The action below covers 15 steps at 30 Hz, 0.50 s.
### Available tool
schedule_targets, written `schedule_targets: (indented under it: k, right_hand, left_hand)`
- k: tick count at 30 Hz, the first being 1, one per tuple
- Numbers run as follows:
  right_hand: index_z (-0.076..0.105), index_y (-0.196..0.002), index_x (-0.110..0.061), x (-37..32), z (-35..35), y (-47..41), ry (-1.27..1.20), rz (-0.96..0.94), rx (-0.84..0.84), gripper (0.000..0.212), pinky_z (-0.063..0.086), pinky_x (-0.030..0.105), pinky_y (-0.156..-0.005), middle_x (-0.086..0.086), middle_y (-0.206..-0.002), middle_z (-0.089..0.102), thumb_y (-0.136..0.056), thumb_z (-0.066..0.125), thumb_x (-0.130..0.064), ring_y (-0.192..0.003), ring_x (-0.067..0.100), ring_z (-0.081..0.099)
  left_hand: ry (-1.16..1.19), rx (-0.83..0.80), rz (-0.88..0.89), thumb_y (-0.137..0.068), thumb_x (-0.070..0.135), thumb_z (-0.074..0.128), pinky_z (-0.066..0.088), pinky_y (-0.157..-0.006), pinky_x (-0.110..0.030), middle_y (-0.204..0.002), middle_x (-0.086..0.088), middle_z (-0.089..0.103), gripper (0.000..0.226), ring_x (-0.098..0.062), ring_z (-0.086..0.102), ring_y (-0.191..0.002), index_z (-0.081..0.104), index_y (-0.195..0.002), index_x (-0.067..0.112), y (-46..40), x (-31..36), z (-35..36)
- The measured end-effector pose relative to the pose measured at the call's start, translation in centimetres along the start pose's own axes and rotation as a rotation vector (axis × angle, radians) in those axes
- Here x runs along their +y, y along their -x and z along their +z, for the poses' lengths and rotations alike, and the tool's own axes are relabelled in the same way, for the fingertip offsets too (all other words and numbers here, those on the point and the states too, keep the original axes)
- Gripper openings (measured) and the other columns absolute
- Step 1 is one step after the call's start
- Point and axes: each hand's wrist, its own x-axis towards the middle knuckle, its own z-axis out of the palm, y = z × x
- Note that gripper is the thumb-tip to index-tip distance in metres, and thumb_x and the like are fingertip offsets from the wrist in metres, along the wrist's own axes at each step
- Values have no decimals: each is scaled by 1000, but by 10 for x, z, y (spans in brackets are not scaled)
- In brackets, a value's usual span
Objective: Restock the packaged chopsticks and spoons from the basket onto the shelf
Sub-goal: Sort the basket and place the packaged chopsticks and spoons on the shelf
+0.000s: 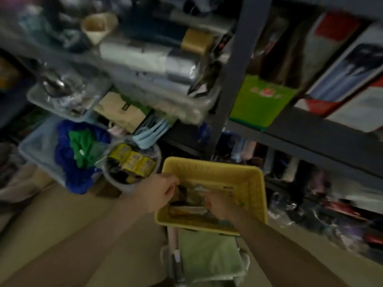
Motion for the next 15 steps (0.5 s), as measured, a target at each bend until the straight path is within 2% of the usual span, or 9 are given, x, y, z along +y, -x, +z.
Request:
schedule_targets:
  k: [2,6,8,10,11,13,15]
  right_hand:
    - [39,-139,-11,1,19,-23,47,66,-101,46,41,39,-100,16,-138,49,-94,46,-20,-123,34,49]
    - [33,-142,-15,14,35,-47,267,63,-148,58,42,42,-100,11,-144,39,-90,54,-30,-127,32,45]
    - [34,-141,-18,23,41,-50,329,75,-168,51,37,45,-104,10,-144,39,-94,47,-31,-129,31,43]
    - [43,-135,-25,31,40,-46,372,72,-225,40,24,53,-112,5,-143,43,-97,35,-34,-132,29,39]
    - [45,-134,-24,36,37,-45,388,30,-263,40,20,55,-113,5,-145,43,-96,35,-35,-134,30,37]
    - [48,-133,-20,37,17,-37,239,47,-295,41,33,45,-108,5,-143,43,-95,42,-34,-131,31,41]
    - [53,-125,-15,40,-10,-27,143,109,-273,36,45,35,-89,9,-130,56,-94,47,-32,-111,29,55]
  left_hand:
    - [25,39,16,-93,20,42,41,-77,-22,-116,0,62,29,-18,61,-100,59,-116,19,-4,-16,9]
    - [71,76,69,-86,25,39,50,-74,-34,-102,-6,66,32,-24,64,-90,62,-104,16,-11,-32,25]
    - [72,91,62,-88,23,41,51,-72,-36,-101,-6,66,27,-25,63,-90,62,-103,16,-15,-32,32]
    - [74,91,40,-91,20,44,51,-74,-36,-106,-6,64,24,-26,63,-92,61,-108,16,-21,-28,38]
    - [68,77,39,-91,19,43,50,-77,-36,-109,-7,63,25,-26,62,-95,59,-111,16,-25,-25,40]
    - [25,34,27,-93,19,40,48,-84,-35,-116,-6,60,29,-26,59,-101,55,-118,16,-31,-13,41]
    - [52,6,-17,-95,18,38,44,-84,-32,-121,-5,57,30,-24,57,-105,51,-121,15,-35,0,41]
